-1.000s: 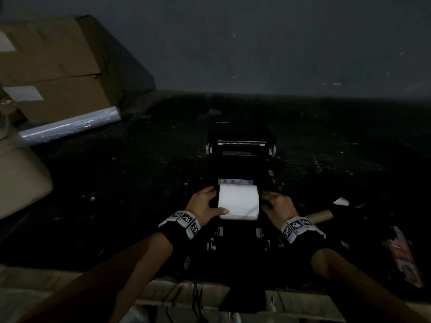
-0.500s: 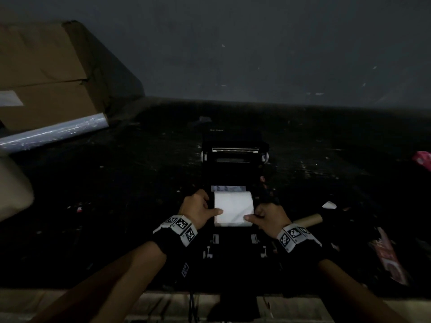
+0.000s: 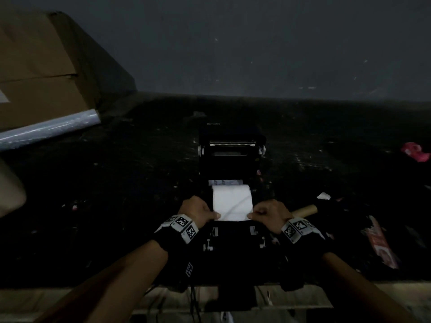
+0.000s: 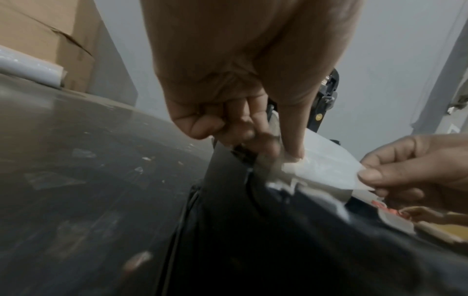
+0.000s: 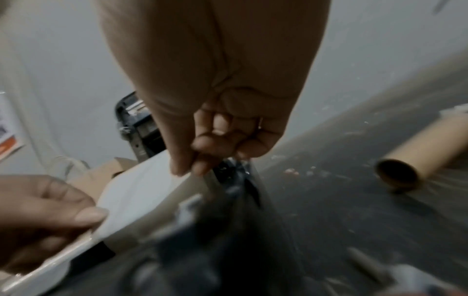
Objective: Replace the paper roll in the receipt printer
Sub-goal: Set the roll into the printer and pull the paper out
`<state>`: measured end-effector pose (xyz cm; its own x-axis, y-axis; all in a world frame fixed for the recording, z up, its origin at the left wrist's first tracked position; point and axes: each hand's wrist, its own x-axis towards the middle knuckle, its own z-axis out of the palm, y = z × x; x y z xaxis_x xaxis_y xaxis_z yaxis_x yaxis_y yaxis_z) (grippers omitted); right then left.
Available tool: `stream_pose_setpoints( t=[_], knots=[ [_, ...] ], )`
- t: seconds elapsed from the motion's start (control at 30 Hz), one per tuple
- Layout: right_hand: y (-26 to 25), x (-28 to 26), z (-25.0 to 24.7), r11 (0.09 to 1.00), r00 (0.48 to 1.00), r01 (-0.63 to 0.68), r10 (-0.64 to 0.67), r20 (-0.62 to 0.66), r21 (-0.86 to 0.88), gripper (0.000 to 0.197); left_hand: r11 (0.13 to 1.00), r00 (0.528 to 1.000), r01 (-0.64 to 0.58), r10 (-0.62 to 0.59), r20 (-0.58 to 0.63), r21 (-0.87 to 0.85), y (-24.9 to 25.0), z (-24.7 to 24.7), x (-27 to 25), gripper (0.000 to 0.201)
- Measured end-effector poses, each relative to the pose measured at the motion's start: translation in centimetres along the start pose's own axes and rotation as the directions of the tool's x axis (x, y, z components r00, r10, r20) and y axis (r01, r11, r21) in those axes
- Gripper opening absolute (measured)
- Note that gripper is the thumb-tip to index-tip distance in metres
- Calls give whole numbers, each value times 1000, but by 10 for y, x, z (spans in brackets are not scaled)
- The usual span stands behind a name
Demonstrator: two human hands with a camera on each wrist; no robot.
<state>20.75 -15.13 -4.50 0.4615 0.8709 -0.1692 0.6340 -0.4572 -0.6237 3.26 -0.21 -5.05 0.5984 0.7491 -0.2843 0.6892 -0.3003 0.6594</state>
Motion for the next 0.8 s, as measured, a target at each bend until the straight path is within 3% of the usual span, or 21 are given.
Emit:
stream_pose_setpoints(
  t=[0.17, 0.33, 0.5, 0.63, 0.8],
  knots=[
    [9, -2, 7, 997, 995, -74, 72, 65, 20, 27, 998, 997, -46, 48, 64, -33, -9, 4, -4, 31],
    [11, 3, 7, 996, 992, -94, 93, 79, -3, 11, 996, 992, -60, 66, 106, -59, -12, 8, -5, 24],
    [11, 4, 8, 997, 994, -75, 74, 76, 6, 19, 1000, 988, -26, 26, 153, 1, -8, 8, 2, 28],
    [5, 5, 3, 994, 975, -109, 109, 192, -13, 12, 1000, 985, 21, -17, 172, -22, -6, 6, 8, 37],
    [2, 11, 1, 989, 967, -135, 144, 210, -56, 14, 998, 981, 48, -56, 184, 50, -4, 9, 12, 31]
  ],
)
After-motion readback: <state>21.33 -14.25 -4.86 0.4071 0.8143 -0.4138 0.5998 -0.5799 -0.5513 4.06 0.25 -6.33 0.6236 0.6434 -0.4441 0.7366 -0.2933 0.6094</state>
